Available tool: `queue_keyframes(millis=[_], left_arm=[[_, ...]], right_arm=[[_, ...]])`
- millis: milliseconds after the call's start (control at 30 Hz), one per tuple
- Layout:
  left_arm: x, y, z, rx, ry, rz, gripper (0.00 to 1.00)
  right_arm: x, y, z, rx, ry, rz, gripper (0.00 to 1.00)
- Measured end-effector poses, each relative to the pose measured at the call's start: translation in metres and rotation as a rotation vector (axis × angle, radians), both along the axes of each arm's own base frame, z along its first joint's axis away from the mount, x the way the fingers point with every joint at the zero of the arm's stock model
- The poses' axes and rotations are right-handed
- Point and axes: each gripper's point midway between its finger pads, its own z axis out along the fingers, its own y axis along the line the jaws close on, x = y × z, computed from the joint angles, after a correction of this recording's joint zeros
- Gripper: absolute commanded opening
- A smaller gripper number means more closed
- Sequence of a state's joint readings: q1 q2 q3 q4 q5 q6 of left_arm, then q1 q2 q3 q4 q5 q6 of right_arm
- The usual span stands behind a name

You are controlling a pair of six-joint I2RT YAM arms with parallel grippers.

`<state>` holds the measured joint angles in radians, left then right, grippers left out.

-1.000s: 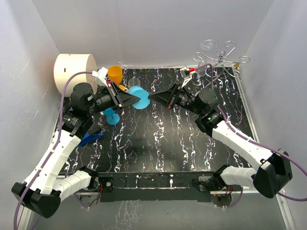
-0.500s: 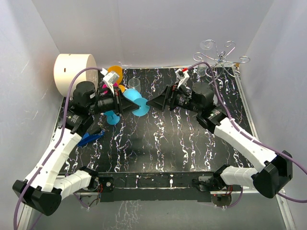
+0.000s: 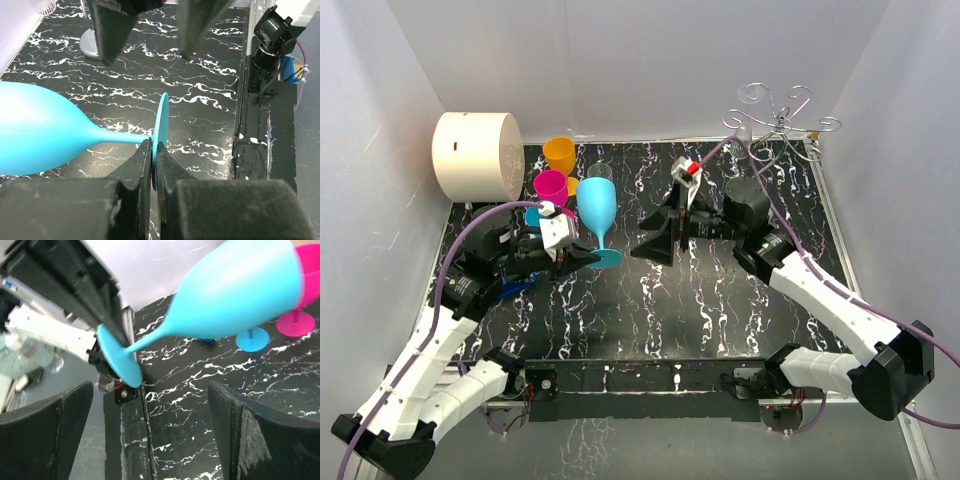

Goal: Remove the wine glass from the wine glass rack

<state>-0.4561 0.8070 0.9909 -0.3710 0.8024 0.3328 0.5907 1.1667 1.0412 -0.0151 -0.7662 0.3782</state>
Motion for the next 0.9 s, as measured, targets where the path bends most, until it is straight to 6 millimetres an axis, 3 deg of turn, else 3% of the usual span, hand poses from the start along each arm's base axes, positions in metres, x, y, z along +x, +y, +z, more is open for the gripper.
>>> queue_keyframes(millis=[167,333,400,533,600,633,700,800,867,900], left_arm=[[0.002,-0.004,-0.005,-0.008,0.005,-0.019,0.00],[0.002,-0.005,0.000,-0.021,-0.014,-0.022,0.00],[0.002,-0.005,-0.001,-0.021,-0.012,-0.024,0.00],[-0.002,-0.005,-0.001,-0.020,-0.009,-0.038,0.00],[-0.003,-0.005,-0.003,-0.013,-0.001,-0.040,0.00],[-0.003,-0.004,-0.005,-0.007,0.000,-0.034,0.07],[0.002,-0.001,-0.007,0.006,-0.005,-0.008,0.42],[0.002,-0.001,-0.005,-0.004,0.015,0.008,0.79],[0.002,-0.001,0.003,-0.025,0.037,0.024,0.97],[0.002,-0.002,0.009,-0.043,0.054,0.035,0.99]], right_arm=[[-0.027,0.014,-0.010,0.036,-0.165,0.137,0.69],[-0.054,0.035,-0.017,0.061,-0.392,0.254,0.56],[-0.061,0.042,-0.017,0.075,-0.468,0.277,0.44],[-0.053,0.055,-0.021,0.072,-0.592,0.277,0.06],[-0.044,0.063,-0.025,0.052,-0.617,0.272,0.00],[-0.040,0.065,-0.027,0.043,-0.621,0.268,0.00],[-0.033,0.069,-0.030,0.025,-0.637,0.257,0.00],[-0.027,0.069,-0.035,-0.013,-0.750,0.255,0.00],[-0.023,0.069,-0.043,-0.060,-0.855,0.263,0.00],[-0.020,0.068,-0.047,-0.091,-0.918,0.267,0.00]])
